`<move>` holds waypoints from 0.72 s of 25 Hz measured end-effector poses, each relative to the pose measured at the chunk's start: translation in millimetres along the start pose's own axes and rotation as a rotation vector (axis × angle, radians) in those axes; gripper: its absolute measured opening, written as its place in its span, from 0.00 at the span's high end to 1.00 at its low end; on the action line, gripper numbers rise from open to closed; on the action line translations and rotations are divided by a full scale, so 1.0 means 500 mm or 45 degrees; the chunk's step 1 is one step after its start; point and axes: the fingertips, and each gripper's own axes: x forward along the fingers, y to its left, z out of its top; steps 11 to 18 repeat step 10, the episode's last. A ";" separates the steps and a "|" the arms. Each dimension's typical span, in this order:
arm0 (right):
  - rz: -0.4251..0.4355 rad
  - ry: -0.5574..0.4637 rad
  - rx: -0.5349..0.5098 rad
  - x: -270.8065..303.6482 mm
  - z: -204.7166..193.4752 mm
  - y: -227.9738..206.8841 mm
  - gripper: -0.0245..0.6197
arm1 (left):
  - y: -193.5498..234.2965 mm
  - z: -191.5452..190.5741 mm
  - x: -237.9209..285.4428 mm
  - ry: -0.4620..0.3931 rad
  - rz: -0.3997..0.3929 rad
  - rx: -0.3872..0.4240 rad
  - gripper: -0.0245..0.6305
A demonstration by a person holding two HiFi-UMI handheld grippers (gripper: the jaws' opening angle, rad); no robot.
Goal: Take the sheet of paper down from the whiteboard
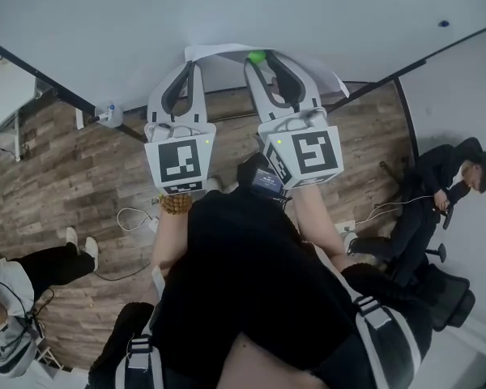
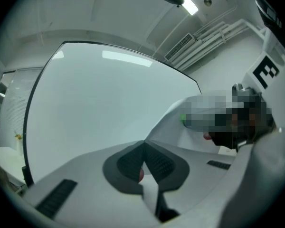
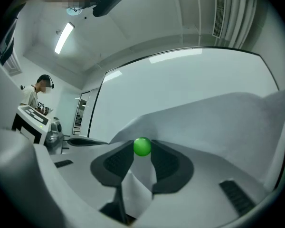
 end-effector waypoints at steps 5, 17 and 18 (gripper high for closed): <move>-0.027 -0.011 0.005 0.004 0.006 -0.015 0.79 | 0.004 0.004 0.008 -0.003 -0.002 0.001 0.95; -0.048 -0.027 0.003 0.009 0.009 -0.032 0.79 | 0.004 0.011 0.014 -0.019 -0.002 -0.001 0.95; -0.048 -0.027 0.003 0.009 0.009 -0.032 0.79 | 0.004 0.011 0.014 -0.019 -0.002 -0.001 0.95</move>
